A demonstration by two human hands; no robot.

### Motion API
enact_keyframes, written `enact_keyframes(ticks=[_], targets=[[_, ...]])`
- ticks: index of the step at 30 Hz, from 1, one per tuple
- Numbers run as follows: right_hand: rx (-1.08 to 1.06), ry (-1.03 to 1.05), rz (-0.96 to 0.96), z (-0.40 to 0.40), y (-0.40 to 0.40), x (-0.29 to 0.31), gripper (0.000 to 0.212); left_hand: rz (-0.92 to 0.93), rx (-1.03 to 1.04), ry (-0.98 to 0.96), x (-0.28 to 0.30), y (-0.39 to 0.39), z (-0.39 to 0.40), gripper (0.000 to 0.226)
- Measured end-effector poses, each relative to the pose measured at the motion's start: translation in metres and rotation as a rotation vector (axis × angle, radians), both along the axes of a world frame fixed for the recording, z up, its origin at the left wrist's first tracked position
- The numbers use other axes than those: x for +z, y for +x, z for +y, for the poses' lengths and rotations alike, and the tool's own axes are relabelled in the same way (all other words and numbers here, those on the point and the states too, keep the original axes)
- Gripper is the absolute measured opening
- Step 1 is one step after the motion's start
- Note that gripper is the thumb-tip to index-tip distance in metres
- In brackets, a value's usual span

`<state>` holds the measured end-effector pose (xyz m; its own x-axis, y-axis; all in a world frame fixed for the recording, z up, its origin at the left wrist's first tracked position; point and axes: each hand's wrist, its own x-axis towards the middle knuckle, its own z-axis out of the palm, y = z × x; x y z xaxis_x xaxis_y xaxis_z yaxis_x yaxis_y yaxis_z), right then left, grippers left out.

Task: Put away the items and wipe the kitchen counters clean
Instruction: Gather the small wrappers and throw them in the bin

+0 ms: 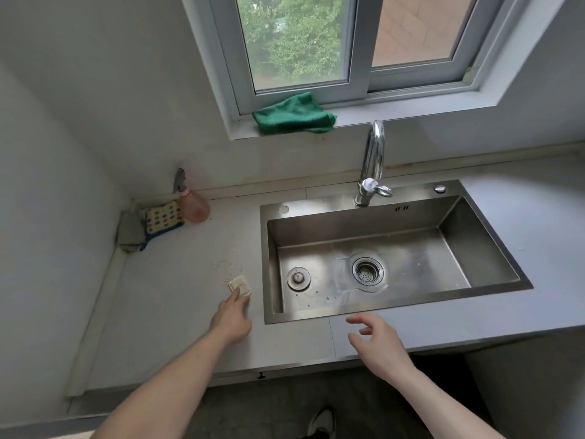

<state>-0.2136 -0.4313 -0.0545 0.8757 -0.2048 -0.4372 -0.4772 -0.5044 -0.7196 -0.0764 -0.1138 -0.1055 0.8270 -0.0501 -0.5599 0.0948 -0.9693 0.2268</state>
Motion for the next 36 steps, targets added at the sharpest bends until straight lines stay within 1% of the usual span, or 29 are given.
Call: enact_keyframes(ticks=[6,9,11,13,15,17,20,23,26,28,31,33,36], targets=[[-0.068,-0.002,-0.004,-0.009,-0.013,-0.004,0.027,-0.051,-0.015,0.039,0.004,0.011,-0.006,0.071],[-0.124,0.014,-0.013,-0.017,-0.026,-0.005,0.027,-0.069,-0.001,0.022,0.010,0.004,-0.013,0.070],[-0.173,0.031,-0.015,-0.024,-0.037,-0.005,0.027,-0.135,0.019,-0.044,0.018,-0.003,-0.021,0.066],[-0.228,0.046,-0.010,-0.032,-0.050,-0.005,0.028,-0.227,0.019,-0.161,0.030,-0.015,-0.037,0.064],[-0.301,0.049,-0.009,-0.043,-0.066,-0.006,0.029,-0.251,-0.019,-0.290,0.044,-0.033,-0.064,0.062],[-0.371,0.035,-0.005,-0.055,-0.083,-0.008,0.028,-0.236,-0.121,-0.382,0.056,-0.053,-0.093,0.059],[-0.490,0.006,0.019,-0.081,-0.115,-0.013,0.027,-0.179,-0.363,-0.466,0.060,-0.083,-0.147,0.059],[-0.568,-0.021,0.074,-0.108,-0.147,-0.019,0.027,-0.122,-0.613,-0.465,0.056,-0.106,-0.200,0.059],[-0.639,-0.043,0.137,-0.139,-0.182,-0.023,0.030,-0.050,-0.797,-0.443,0.050,-0.129,-0.260,0.064],[-0.673,-0.043,0.160,-0.158,-0.200,-0.023,0.031,0.000,-0.872,-0.408,0.041,-0.141,-0.294,0.068],[-0.712,-0.037,0.184,-0.185,-0.223,-0.023,0.030,0.067,-0.969,-0.340,0.022,-0.158,-0.341,0.068],[-0.739,-0.035,0.192,-0.206,-0.240,-0.024,0.028,0.141,-1.009,-0.294,0.011,-0.171,-0.373,0.066],[-0.724,-0.018,0.198,-0.233,-0.256,-0.021,0.028,0.198,-1.028,-0.233,-0.001,-0.183,-0.411,0.068]])
